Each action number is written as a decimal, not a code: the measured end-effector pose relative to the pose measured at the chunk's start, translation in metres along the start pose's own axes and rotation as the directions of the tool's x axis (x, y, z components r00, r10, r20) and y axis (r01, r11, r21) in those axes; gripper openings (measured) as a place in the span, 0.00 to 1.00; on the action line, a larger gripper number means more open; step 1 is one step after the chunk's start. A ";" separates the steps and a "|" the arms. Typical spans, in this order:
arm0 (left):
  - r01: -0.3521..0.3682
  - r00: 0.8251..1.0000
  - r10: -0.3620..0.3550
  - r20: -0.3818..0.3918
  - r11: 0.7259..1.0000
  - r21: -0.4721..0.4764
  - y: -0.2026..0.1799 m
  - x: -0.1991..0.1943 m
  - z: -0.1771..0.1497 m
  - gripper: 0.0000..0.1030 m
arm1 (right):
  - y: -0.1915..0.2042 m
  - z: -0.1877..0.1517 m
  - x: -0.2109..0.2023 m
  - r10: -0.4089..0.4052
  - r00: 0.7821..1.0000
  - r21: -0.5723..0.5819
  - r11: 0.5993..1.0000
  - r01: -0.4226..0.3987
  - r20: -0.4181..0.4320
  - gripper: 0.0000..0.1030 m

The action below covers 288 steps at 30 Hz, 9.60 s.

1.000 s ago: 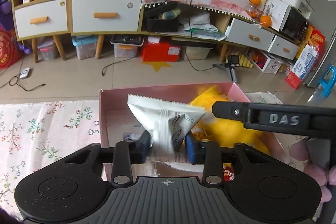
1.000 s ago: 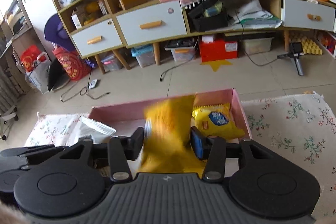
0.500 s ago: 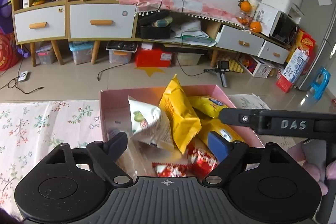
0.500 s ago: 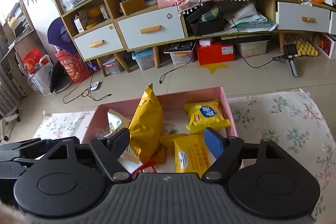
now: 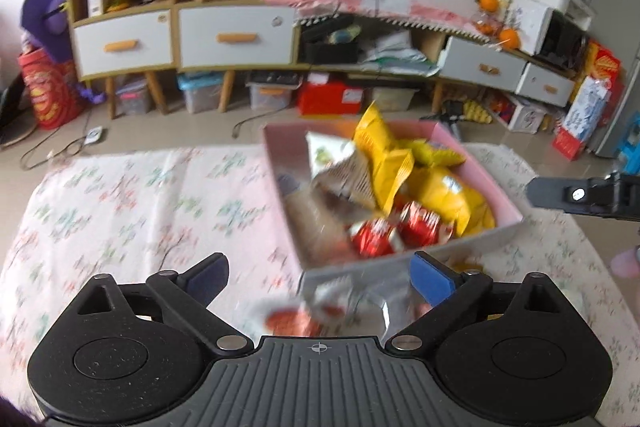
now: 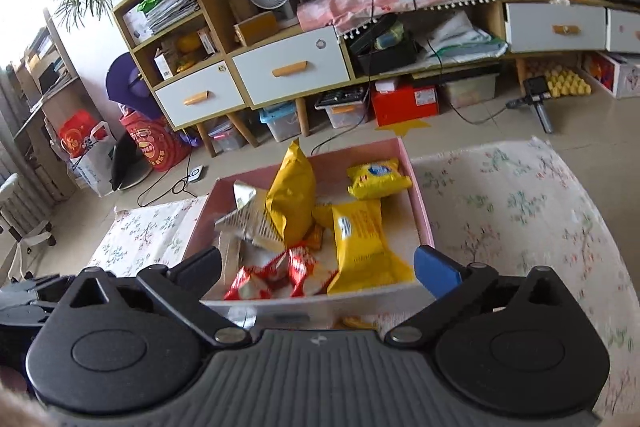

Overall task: Organize snacks
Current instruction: 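Withdraw both tools from the tray back over the snack pile, then grasp the white pecan packet with the left tool while the right tool grasps a pink rice-cake bar, then carry the pecan packet and pink bar into the pink tray with both tools, then open both tools to drop the packets into the tray and withdraw, then grasp the wrapped bread roll with the left tool while the right tool grasps a white-yellow packet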

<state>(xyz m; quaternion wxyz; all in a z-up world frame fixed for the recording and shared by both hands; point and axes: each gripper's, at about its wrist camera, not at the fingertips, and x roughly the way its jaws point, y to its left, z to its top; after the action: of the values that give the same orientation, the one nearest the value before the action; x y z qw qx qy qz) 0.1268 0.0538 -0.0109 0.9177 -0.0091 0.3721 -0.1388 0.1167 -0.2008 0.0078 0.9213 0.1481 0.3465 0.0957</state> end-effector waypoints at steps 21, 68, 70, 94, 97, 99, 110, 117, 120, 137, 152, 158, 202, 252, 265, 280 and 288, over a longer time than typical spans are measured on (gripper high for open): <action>-0.061 0.989 0.066 0.132 0.997 -0.042 0.004 -0.001 -0.074 0.95 | 0.012 -0.055 -0.013 0.024 0.999 -0.299 0.954 -0.013 0.031 1.00; 0.139 0.931 -0.186 -0.313 0.976 -0.166 0.031 -0.006 -0.065 0.39 | 0.026 -0.107 -0.001 0.094 0.968 -0.382 0.906 -0.181 -0.235 0.94; 0.144 0.930 -0.187 -0.316 0.978 -0.152 0.028 -0.008 -0.068 0.40 | 0.031 -0.110 -0.001 0.107 0.963 -0.383 0.902 -0.199 -0.247 0.94; 0.148 0.981 -0.143 -0.129 0.989 0.024 0.018 -0.028 -0.094 0.89 | 0.057 -0.127 -0.016 0.142 0.934 -0.685 0.645 -0.339 -0.329 1.00; 0.127 0.973 -0.119 -0.199 0.991 0.029 0.013 -0.020 -0.098 0.89 | 0.059 -0.131 -0.015 0.135 0.930 -0.682 0.645 -0.345 -0.343 1.00; 0.130 0.970 -0.119 -0.210 0.991 0.039 0.010 -0.018 -0.101 0.89 | 0.061 -0.132 -0.016 0.148 0.925 -0.676 0.644 -0.359 -0.351 1.00; 0.096 0.969 -0.086 -0.232 0.995 0.029 0.008 -0.015 -0.104 0.89 | 0.061 -0.132 -0.015 0.124 0.941 -0.677 0.665 -0.315 -0.316 1.00; 0.057 0.975 -0.052 -0.214 0.998 0.014 0.014 -0.015 -0.100 0.88 | 0.052 -0.120 -0.007 0.032 0.977 -0.663 0.730 -0.168 -0.213 1.00; 0.045 0.977 -0.044 -0.210 0.999 0.001 0.015 -0.015 -0.100 0.88 | 0.048 -0.116 0.001 0.016 0.980 -0.629 0.765 -0.139 -0.198 0.99; 0.068 0.978 -0.064 -0.196 0.998 0.013 0.005 -0.022 -0.096 0.49 | 0.047 -0.111 0.012 0.055 0.968 -0.497 0.850 -0.174 -0.246 0.93; 0.068 0.986 -0.058 -0.159 0.996 0.057 -0.004 -0.033 -0.089 0.41 | 0.044 -0.100 0.004 0.064 0.975 -0.464 0.871 -0.158 -0.212 0.68; 0.063 0.990 -0.060 -0.125 0.998 0.023 0.003 -0.039 -0.079 0.41 | 0.043 -0.092 -0.005 0.098 0.977 -0.457 0.872 -0.176 -0.189 0.68; 0.050 0.999 -0.052 -0.010 0.991 -0.122 -0.020 0.083 0.034 0.40 | -0.013 0.017 0.044 0.027 0.999 -0.081 0.996 -0.023 0.044 0.68; 0.092 0.996 -0.090 -0.021 0.994 0.063 -0.045 0.013 -0.042 0.96 | -0.025 -0.017 -0.008 -0.201 0.976 -0.004 0.979 0.202 -0.083 1.00; 0.242 0.969 -0.244 -0.034 0.914 0.327 -0.080 0.015 -0.072 0.96 | -0.039 -0.062 -0.014 -0.208 0.973 -0.180 0.965 0.188 -0.099 1.00; 0.307 0.951 -0.287 -0.117 0.811 0.498 -0.104 0.053 -0.051 0.88 | -0.050 -0.093 -0.020 -0.145 0.988 -0.361 0.926 0.116 -0.056 1.00; 0.325 0.945 -0.261 -0.195 0.797 0.510 -0.107 0.079 -0.042 0.79 | -0.057 -0.098 -0.013 -0.158 0.984 -0.359 0.926 0.119 -0.080 1.00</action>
<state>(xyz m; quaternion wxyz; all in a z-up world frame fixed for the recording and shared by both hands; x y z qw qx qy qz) 0.1254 -0.0656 -0.0825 0.8278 0.1975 0.3647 -0.3779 0.0458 -0.2376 -0.0741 0.9174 -0.0498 0.3824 0.0986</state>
